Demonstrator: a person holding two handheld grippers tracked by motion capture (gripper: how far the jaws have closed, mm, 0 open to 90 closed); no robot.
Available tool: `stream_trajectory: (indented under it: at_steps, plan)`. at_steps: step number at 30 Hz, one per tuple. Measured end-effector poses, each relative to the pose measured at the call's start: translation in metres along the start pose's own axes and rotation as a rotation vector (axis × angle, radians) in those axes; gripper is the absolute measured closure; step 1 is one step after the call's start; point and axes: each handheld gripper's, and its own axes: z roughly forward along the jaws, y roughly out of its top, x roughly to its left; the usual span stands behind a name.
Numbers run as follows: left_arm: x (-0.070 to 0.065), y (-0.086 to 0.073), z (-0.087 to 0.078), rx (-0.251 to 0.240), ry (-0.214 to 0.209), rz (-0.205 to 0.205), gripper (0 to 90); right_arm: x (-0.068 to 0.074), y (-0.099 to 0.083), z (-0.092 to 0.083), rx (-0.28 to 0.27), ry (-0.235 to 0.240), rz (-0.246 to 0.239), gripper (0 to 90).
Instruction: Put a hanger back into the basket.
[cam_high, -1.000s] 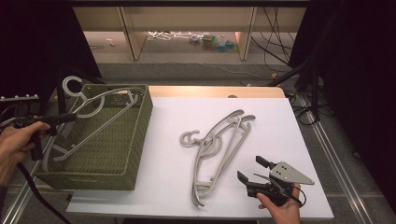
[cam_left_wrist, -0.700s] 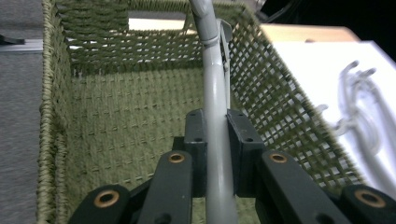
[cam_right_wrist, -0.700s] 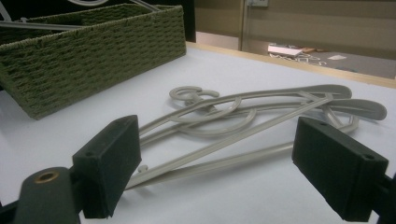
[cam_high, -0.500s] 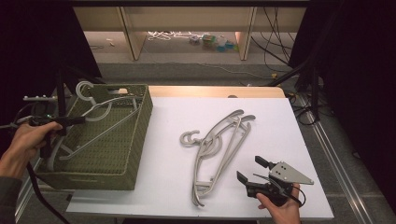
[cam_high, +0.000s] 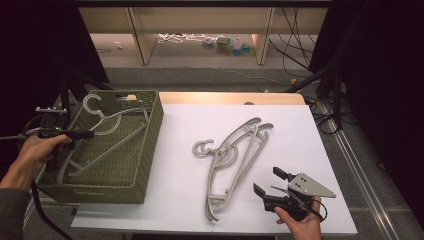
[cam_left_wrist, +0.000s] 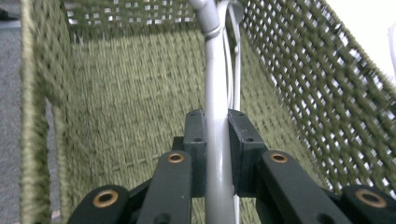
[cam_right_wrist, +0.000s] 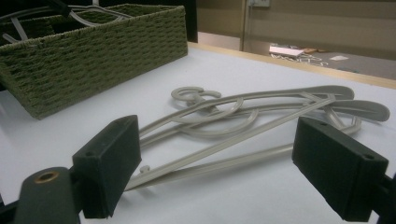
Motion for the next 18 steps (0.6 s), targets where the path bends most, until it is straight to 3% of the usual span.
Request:
stream_trajectory:
  at_steps: [6, 11, 15, 16, 18]
  plan:
    - [0.003, -0.007, 0.004, 0.057, -0.004, -0.008, 78.4, 0.0, 0.0, -0.001, 0.011, -0.008, -0.008, 16.2]
    - [0.008, -0.011, 0.009, 0.095, 0.017, -0.023, 77.5, -0.001, 0.0, -0.001, 0.012, -0.008, -0.008, 16.2]
    - [0.011, -0.015, 0.011, 0.075, 0.039, -0.048, 74.9, 0.0, 0.0, 0.0, 0.005, -0.001, -0.005, 16.2]
    - [0.011, -0.014, 0.01, 0.054, 0.058, -0.061, 66.9, 0.0, 0.0, 0.0, 0.002, -0.001, -0.001, 16.2]
    - [0.012, -0.013, 0.005, 0.029, 0.065, -0.09, 63.3, 0.0, 0.0, 0.0, 0.001, -0.002, -0.002, 16.2]
